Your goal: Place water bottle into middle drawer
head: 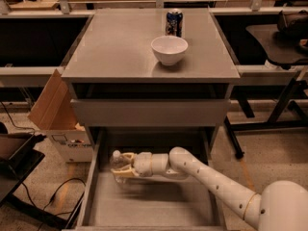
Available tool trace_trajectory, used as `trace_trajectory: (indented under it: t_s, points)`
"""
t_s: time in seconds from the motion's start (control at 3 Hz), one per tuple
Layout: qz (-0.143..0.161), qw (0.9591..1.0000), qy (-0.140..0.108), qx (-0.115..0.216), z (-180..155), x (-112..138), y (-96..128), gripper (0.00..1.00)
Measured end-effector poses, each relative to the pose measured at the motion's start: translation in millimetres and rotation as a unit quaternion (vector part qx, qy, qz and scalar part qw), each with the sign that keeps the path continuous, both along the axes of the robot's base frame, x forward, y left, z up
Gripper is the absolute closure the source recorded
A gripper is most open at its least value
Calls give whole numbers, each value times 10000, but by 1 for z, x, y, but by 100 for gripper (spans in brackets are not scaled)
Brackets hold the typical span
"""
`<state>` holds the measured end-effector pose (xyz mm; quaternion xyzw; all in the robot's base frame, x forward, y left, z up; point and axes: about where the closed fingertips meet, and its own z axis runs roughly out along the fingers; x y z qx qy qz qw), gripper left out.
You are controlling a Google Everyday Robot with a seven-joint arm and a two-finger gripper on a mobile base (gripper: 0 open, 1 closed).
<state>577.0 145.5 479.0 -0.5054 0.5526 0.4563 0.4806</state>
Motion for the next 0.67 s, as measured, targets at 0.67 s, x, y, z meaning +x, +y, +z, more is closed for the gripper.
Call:
trace_trajectory:
  t_s: [0.67]
  points:
    - [-23, 9999, 38, -140, -31, 1, 1, 86]
